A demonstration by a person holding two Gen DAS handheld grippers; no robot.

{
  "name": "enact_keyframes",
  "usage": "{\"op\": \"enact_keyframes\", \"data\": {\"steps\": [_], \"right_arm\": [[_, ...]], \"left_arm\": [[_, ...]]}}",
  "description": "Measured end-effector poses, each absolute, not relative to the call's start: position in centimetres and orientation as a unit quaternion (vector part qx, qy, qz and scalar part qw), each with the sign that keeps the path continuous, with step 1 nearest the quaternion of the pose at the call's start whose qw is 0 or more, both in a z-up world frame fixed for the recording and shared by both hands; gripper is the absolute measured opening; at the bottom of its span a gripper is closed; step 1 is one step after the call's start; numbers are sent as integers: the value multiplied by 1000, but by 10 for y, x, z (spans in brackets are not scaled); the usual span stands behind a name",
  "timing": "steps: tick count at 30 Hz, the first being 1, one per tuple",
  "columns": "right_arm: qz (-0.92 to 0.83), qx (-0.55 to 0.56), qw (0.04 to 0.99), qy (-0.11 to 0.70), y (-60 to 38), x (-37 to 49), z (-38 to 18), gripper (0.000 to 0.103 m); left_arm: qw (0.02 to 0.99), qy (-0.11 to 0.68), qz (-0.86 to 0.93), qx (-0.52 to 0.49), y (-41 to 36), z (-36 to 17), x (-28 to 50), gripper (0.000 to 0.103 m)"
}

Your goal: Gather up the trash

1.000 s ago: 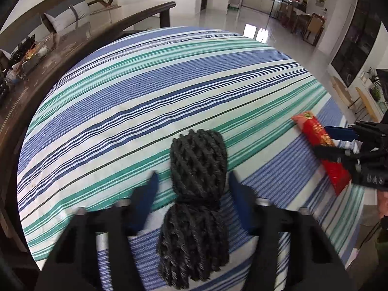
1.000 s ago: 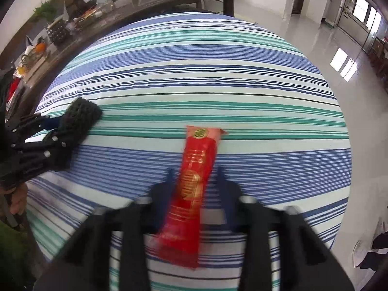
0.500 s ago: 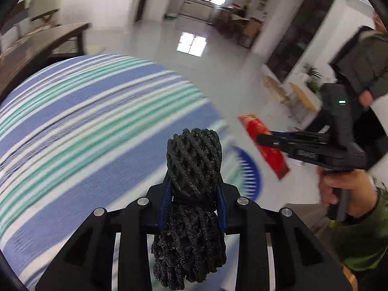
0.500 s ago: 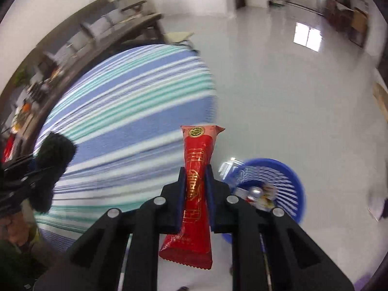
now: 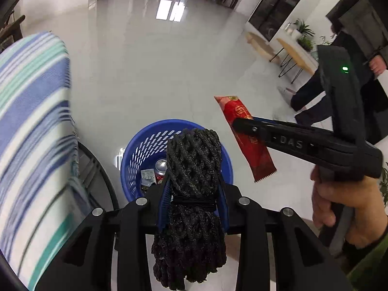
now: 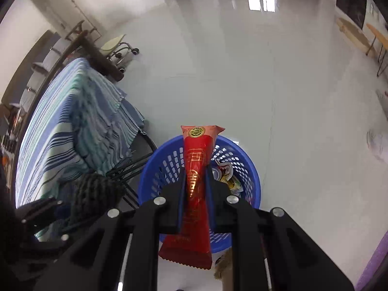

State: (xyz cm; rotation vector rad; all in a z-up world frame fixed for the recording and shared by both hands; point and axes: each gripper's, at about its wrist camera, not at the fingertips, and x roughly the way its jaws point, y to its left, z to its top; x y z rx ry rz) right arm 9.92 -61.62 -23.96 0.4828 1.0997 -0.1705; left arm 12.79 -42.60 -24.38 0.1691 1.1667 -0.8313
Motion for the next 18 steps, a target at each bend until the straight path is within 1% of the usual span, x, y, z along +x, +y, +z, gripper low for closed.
{"op": "enact_keyframes", "data": {"steps": [2,3,4,5,6,7,8,10,11,12,13,14,16,17,18], "right_arm": [[-81,252,812,520,-628,98,-255,15],[-81,265,808,520,-632,98,-262,18],[-81,276,805,519,-636,97,-266,35],[-83,286,804,514,-643,95,-267,47],[-88,297,806,505,-646,92,-266,51],[-87,303,806,501,-648,95,-264,51],[-87,306,808,496,-650,91,-261,52],[-101,302,813,488,-651,81,-251,66],[-109,297,817,481,-652,75,-241,67],[-112,295,821,475,-648,69,-232,69],[-115,294,824,471,-650,63,-229,76],[-119,292,827,465,-647,55,-220,78],[-121,279,841,448,-635,31,-198,78],[-123,267,848,442,-625,18,-186,80],[-123,253,857,432,-612,2,-175,92]], "left_arm": [[750,538,-376,76,-437,-262,134,37],[749,540,-377,76,-441,-268,137,38],[748,541,-377,77,-443,-275,139,45],[749,541,-375,78,-445,-278,142,58],[751,540,-372,79,-446,-279,143,65],[756,535,-369,79,-444,-278,142,72],[759,529,-371,77,-440,-275,140,76],[768,512,-376,78,-433,-260,133,82],[774,503,-376,81,-436,-254,129,85],[783,488,-376,85,-436,-242,124,86],[792,471,-377,90,-432,-230,117,90],[804,448,-379,99,-424,-213,106,94],[822,407,-382,111,-411,-185,87,98],[831,388,-380,118,-402,-171,76,98],[837,375,-379,122,-396,-159,66,98]]}}
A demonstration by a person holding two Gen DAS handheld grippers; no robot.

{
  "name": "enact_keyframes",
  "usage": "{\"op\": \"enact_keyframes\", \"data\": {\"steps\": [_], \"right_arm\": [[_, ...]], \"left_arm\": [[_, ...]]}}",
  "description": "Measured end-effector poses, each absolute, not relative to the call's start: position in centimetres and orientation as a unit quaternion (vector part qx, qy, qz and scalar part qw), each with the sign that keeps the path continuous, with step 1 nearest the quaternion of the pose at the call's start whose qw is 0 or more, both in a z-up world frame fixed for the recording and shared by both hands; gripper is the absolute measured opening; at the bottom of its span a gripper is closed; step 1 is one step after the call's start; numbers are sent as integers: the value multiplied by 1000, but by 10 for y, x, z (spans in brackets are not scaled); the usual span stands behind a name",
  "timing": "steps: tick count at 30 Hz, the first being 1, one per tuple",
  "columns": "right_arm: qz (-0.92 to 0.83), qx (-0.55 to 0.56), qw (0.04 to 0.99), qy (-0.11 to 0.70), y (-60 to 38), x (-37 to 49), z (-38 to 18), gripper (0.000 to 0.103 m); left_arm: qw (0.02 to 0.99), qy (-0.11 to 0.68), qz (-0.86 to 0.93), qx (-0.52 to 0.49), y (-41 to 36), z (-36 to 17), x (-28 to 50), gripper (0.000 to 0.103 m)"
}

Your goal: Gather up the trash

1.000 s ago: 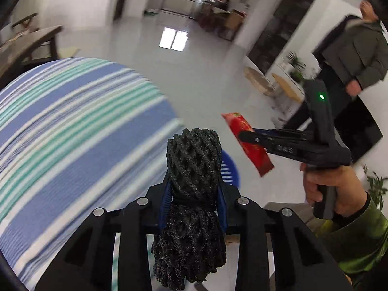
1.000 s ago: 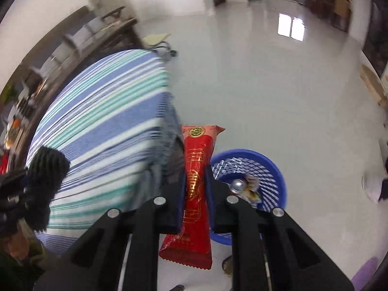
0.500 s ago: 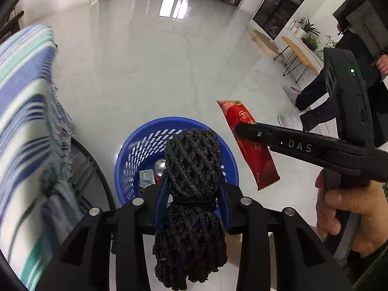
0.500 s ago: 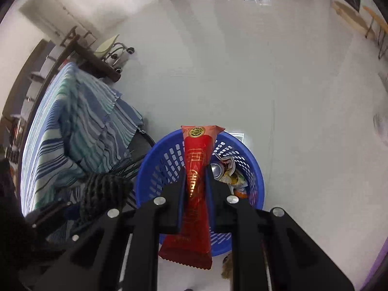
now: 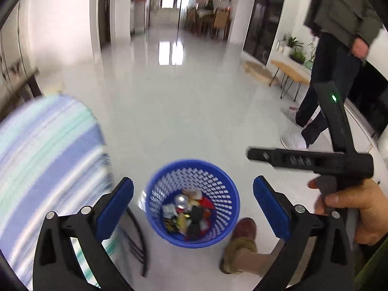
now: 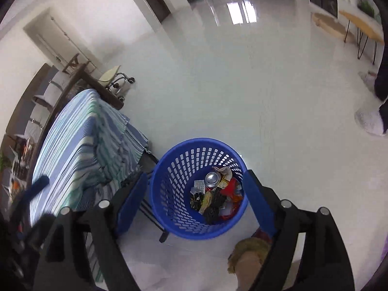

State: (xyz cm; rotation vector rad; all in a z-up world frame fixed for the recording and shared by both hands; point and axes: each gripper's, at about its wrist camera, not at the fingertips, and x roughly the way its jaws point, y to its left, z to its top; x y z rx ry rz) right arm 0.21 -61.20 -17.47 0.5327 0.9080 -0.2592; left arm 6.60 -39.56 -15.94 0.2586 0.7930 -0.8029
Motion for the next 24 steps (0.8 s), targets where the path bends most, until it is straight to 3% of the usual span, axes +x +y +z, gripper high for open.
{"op": "enact_keyframes", "data": {"steps": [1,5,10,24], "right_arm": [[-122,243,864,425,-601,-8,-166,98],[-159,174,879,414,-557,-54,-135,98],[-147,253,871,394,-569,-76,-134,98],[-187,88,878,432,-514,-81,-134,98]], "left_arm": [[842,366,-377,125,-386,-150,55,98],[853,364,-349,138,-366,-145,28,98],[846,393,-336,131,-362,-159,17,98],[832,440,-295,164,-353,-170,12,98]]}}
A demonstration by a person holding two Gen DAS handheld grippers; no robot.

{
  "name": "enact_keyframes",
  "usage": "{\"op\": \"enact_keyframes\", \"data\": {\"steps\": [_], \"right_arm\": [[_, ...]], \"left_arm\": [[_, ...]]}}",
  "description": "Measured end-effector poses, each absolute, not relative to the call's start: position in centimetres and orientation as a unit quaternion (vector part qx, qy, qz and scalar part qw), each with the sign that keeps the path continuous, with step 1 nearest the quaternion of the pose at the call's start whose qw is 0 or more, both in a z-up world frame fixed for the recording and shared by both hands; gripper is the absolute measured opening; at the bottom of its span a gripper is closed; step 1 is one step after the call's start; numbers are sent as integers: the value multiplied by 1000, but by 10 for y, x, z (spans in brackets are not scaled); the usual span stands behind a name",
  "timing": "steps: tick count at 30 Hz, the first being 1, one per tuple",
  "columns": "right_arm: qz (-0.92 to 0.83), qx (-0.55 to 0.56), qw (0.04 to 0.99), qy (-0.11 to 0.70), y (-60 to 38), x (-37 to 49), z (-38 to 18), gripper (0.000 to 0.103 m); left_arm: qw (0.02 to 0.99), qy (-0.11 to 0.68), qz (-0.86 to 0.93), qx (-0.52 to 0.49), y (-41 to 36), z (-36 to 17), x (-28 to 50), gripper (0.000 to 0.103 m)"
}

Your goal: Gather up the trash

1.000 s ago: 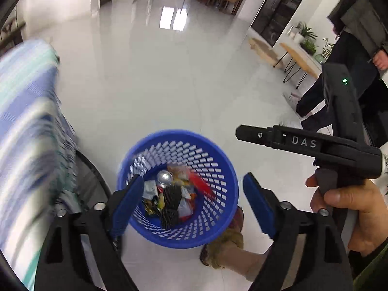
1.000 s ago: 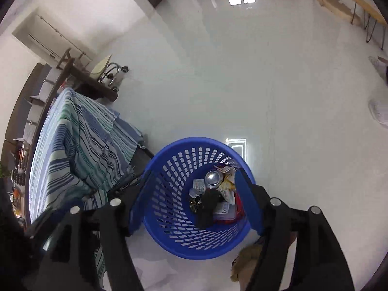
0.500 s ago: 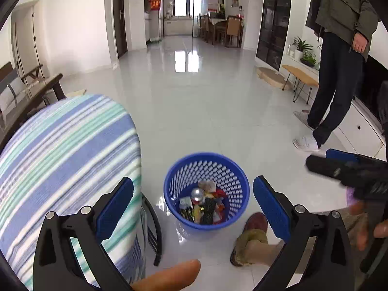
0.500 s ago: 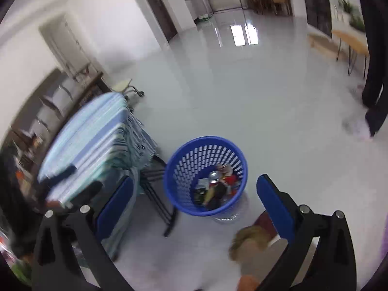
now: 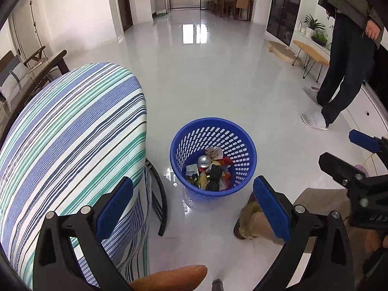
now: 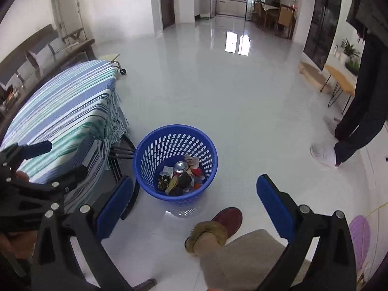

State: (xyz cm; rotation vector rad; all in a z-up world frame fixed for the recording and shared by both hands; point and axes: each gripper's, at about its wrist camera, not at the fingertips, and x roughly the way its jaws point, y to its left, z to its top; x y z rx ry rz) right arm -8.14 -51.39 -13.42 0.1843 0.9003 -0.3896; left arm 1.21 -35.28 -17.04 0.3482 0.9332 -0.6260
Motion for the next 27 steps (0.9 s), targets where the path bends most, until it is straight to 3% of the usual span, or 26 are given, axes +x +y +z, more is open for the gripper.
{"op": "enact_keyframes", "data": {"steps": [4,27], "right_arm": [[-162,159,876,425,-523,-87,-137,98],[-171,127,872,441,-509,-83,-138,98]], "left_arm": [[831,445,-291,166,-351,-172,13,98],[829,459,-277,158,-346,-174,18,98]]}}
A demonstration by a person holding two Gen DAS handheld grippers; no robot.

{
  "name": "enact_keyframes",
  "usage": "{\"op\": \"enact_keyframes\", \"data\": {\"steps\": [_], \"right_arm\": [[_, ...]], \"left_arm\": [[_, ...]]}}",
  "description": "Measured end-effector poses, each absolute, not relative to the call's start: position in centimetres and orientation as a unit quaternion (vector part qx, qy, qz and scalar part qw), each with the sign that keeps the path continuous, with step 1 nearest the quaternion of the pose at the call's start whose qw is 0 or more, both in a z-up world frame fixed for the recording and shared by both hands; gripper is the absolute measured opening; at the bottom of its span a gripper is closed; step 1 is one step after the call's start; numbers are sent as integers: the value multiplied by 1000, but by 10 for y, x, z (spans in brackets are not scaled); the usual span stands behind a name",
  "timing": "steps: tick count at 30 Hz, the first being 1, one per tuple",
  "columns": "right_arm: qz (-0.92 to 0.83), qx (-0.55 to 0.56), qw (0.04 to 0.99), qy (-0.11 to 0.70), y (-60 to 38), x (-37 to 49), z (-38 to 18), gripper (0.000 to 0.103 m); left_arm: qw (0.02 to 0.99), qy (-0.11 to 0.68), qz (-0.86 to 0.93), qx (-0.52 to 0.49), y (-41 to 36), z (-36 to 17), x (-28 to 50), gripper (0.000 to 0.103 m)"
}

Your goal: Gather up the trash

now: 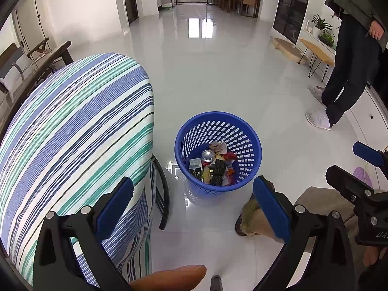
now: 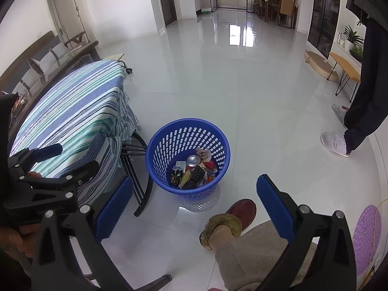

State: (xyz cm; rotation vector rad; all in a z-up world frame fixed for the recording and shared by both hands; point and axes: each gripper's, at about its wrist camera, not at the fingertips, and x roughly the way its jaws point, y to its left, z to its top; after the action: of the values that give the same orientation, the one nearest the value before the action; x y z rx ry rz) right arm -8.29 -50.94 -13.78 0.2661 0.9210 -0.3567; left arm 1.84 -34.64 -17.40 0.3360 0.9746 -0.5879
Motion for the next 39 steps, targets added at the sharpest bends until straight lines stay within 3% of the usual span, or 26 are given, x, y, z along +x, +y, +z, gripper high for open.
{"op": "enact_keyframes", "data": {"steps": [39], "right_arm": [[-172,123,868,448,-506,-84,-143,98]], "left_arm": [[826,462,-273,172,-350,-179,16,98]]}}
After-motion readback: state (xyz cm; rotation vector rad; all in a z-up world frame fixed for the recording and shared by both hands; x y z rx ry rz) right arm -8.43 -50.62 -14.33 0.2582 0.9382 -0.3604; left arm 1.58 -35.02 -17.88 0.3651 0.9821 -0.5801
